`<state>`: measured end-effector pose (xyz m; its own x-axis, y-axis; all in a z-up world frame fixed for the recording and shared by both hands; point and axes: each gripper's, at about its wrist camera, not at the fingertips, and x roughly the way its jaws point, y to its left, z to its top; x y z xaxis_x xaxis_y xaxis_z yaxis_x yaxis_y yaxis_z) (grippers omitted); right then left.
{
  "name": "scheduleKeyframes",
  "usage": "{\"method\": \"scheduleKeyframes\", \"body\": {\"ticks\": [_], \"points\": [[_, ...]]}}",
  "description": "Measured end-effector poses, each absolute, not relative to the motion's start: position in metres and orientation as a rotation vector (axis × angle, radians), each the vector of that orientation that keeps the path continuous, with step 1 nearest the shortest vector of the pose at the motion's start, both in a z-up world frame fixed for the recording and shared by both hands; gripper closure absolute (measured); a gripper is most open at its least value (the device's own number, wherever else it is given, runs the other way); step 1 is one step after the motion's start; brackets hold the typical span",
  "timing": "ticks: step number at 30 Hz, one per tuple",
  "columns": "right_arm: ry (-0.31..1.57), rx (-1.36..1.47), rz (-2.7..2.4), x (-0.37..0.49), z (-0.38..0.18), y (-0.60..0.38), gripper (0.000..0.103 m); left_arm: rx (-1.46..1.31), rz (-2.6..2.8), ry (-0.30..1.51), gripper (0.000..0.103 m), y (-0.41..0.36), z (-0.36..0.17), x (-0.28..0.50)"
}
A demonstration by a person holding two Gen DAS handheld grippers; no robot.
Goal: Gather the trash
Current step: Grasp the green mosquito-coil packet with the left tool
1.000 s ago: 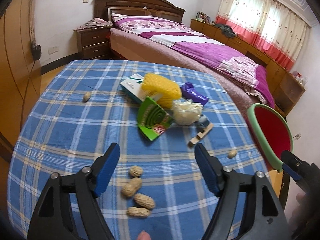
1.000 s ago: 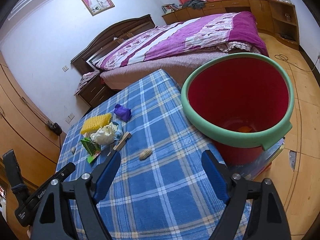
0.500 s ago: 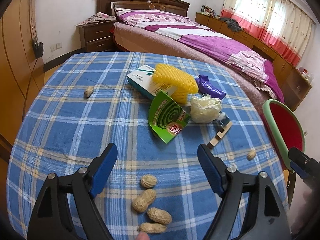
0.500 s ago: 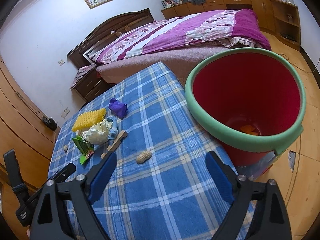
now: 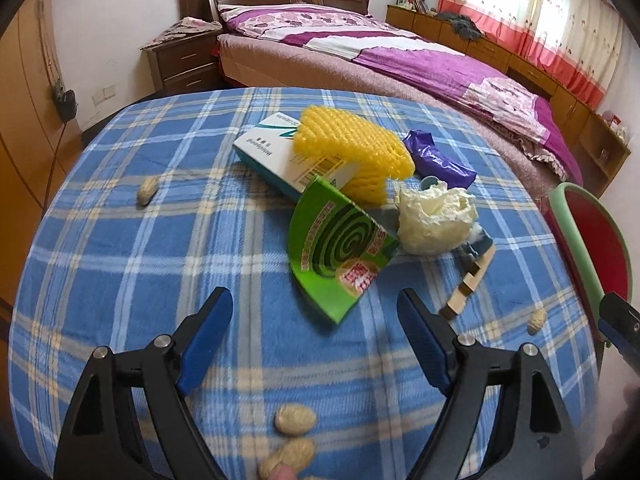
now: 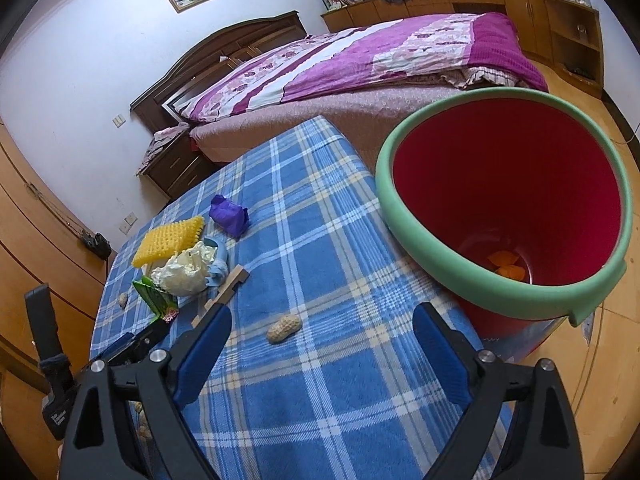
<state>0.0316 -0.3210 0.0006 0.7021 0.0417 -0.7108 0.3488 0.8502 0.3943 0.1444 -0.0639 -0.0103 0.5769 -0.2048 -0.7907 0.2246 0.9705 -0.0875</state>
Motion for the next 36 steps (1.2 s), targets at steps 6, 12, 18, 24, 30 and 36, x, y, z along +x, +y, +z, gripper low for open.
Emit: {"method": "scheduleKeyframes", "body": {"ticks": [6, 12, 18, 24, 30, 36], "points": [[0.788, 0.548, -0.182, 0.036, -0.004, -0.325, 0.009, 0.004, -0.272, 0.922, 0.012, -0.073, -0.012, 0.160], [0.800, 0.556, -0.179, 0.039, -0.009, -0.327, 0.009, 0.044, -0.260, 0.925, 0.012, -0.084, -0.015, 0.172], [0.809, 0.561, -0.173, 0.040, -0.012, -0.327, 0.009, 0.024, -0.286, 0.960, 0.013, -0.084, -0.016, 0.180], [0.815, 0.553, -0.162, 0.042, -0.012, -0.324, 0.009, 0.005, -0.262, 0.951, 0.034, -0.078, -0.014, 0.179], [0.817, 0.515, -0.138, 0.047, -0.008, -0.314, 0.009, -0.048, -0.284, 0.938, 0.034, -0.065, -0.009, 0.169], [0.868, 0.445, -0.033, 0.066, -0.007, -0.294, 0.009, -0.073, -0.261, 0.920, 0.034, -0.044, -0.002, 0.153]]}}
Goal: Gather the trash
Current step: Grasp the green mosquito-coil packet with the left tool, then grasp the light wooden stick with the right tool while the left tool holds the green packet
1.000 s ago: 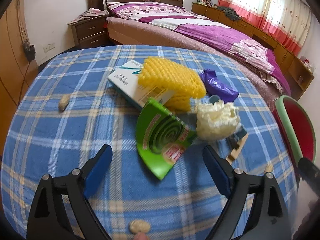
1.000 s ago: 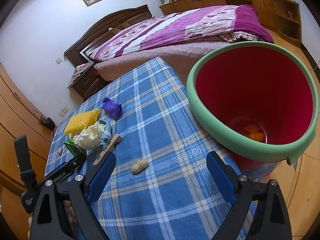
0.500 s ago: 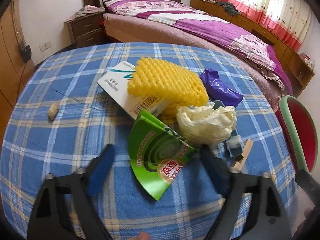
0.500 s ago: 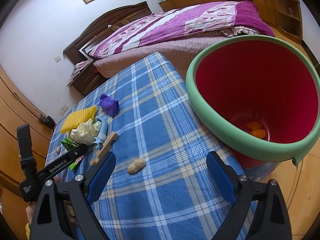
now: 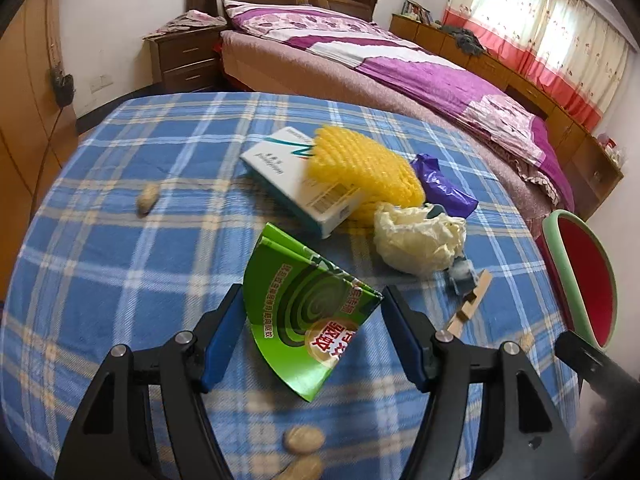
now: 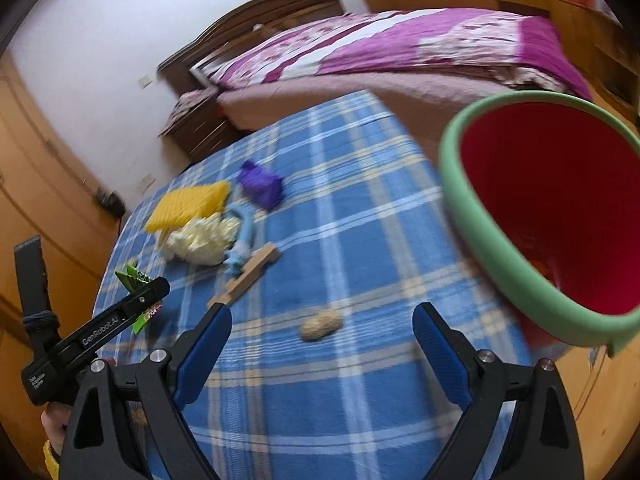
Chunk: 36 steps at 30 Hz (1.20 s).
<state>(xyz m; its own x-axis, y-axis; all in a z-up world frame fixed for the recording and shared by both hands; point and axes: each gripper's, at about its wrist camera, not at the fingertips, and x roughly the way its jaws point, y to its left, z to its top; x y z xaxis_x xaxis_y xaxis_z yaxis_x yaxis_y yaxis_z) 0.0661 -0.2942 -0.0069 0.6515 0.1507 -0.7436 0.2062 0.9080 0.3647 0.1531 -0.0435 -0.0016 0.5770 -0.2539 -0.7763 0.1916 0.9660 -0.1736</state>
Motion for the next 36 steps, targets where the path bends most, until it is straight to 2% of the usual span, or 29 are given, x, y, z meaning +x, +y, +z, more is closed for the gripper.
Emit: {"method": "scheduleKeyframes", "body": {"ticks": [8, 10, 12, 29, 32, 34, 36], "points": [[0.923, 0.314, 0.060, 0.090, -0.011, -0.260, 0.009, -0.118, -0.196, 0.925, 0.034, -0.009, 0.003, 0.137], [0.930, 0.287, 0.080, 0.096, -0.014, -0.252, 0.003, -0.122, -0.191, 0.923, 0.034, -0.002, 0.004, 0.133], [0.941, 0.259, 0.094, 0.101, -0.017, -0.245, 0.002, -0.128, -0.187, 0.922, 0.034, 0.004, 0.005, 0.128], [0.954, -0.044, 0.089, 0.140, -0.034, -0.213, 0.002, -0.164, -0.153, 0.929, 0.034, 0.026, 0.003, 0.115], [0.933, -0.047, 0.102, 0.139, -0.033, -0.214, 0.010, -0.166, -0.146, 0.928, 0.034, 0.028, 0.003, 0.114], [0.921, -0.046, 0.103, 0.137, -0.030, -0.214, 0.027, -0.172, -0.142, 0.930, 0.034, 0.029, 0.003, 0.114], [0.918, -0.044, 0.098, 0.136, -0.028, -0.215, 0.039, -0.177, -0.141, 0.931, 0.034, 0.030, 0.003, 0.113]]}}
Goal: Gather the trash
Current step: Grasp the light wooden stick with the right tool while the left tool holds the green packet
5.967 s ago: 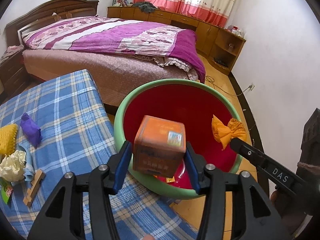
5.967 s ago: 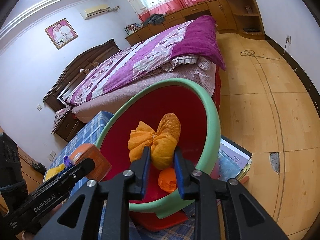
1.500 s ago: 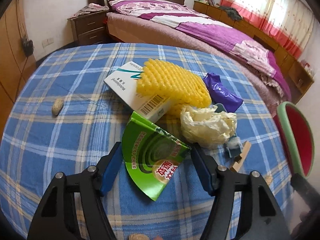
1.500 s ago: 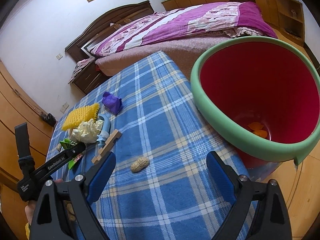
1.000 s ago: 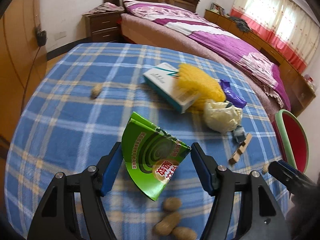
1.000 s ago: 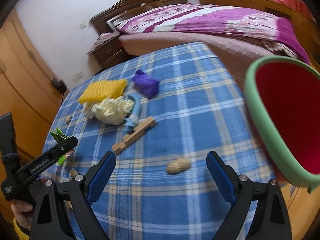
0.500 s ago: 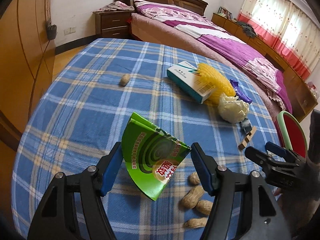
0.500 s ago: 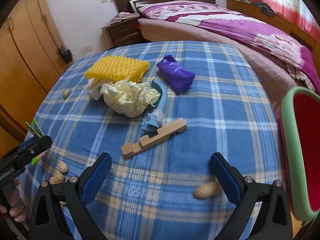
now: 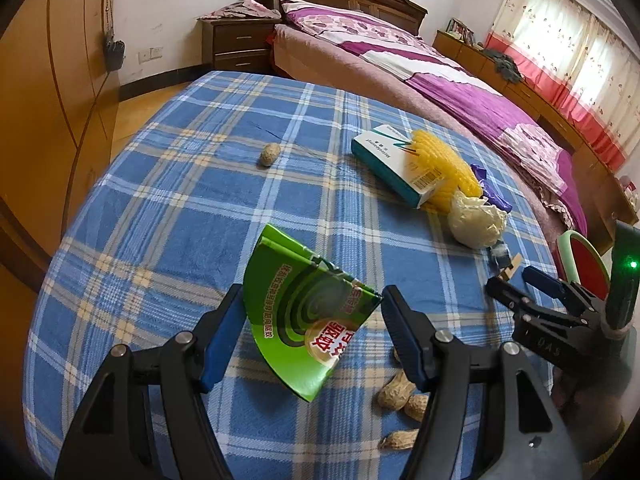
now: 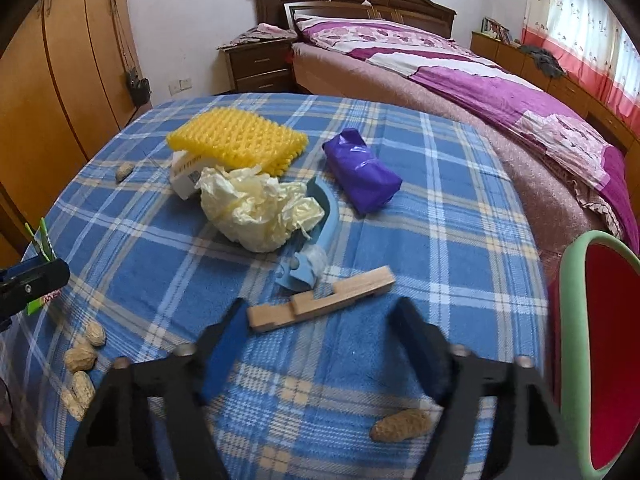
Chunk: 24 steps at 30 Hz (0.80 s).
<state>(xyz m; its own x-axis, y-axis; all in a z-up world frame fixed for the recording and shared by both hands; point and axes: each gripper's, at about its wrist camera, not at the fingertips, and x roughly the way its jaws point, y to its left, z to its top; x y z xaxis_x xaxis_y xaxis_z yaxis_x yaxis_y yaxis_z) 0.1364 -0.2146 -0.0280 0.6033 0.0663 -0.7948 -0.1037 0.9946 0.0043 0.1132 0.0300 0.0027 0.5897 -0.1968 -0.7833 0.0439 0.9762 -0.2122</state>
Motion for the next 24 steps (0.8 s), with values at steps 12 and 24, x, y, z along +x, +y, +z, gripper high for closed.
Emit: {"method": "scheduleKeyframes", "body": {"ticks": [12, 24], "points": [[0.914, 0.014, 0.109, 0.127, -0.023, -0.225, 0.062, -0.184, -0.138, 0.914, 0.034, 0.029, 0.008, 0.106], [0.939, 0.071, -0.012, 0.125, -0.023, -0.250, 0.060, -0.195, -0.154, 0.929, 0.034, 0.028, 0.004, 0.108]]}}
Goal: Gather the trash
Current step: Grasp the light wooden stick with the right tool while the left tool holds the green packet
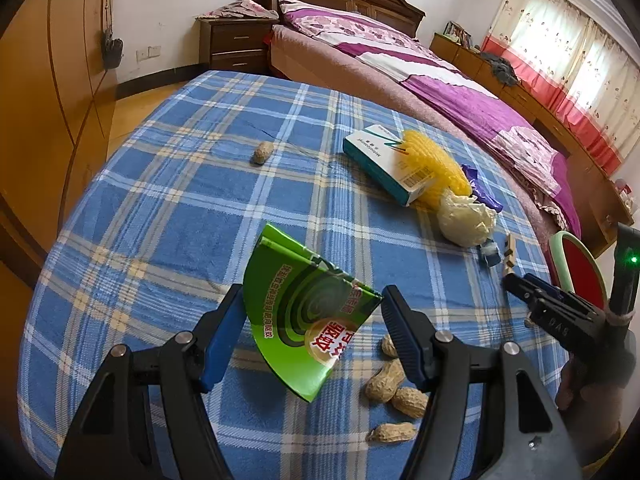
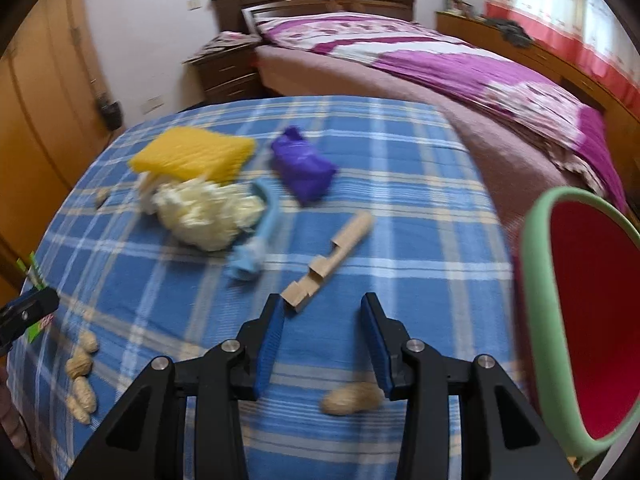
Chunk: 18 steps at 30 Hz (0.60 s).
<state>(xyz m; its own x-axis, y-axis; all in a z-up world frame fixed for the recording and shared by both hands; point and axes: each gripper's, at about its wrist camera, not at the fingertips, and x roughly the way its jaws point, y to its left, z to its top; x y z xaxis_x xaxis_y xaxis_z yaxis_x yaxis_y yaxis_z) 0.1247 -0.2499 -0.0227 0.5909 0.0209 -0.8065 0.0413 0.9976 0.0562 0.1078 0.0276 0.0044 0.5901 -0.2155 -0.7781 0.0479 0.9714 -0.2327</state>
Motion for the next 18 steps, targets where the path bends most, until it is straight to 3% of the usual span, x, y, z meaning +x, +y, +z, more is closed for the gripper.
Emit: {"method": "scheduleKeyframes", "body": {"ticks": [18], "points": [[0.916, 0.169, -0.083, 0.132, -0.022, -0.253, 0.060, -0.202, -0.147, 0.937, 0.034, 0.028, 0.000, 0.110]]}}
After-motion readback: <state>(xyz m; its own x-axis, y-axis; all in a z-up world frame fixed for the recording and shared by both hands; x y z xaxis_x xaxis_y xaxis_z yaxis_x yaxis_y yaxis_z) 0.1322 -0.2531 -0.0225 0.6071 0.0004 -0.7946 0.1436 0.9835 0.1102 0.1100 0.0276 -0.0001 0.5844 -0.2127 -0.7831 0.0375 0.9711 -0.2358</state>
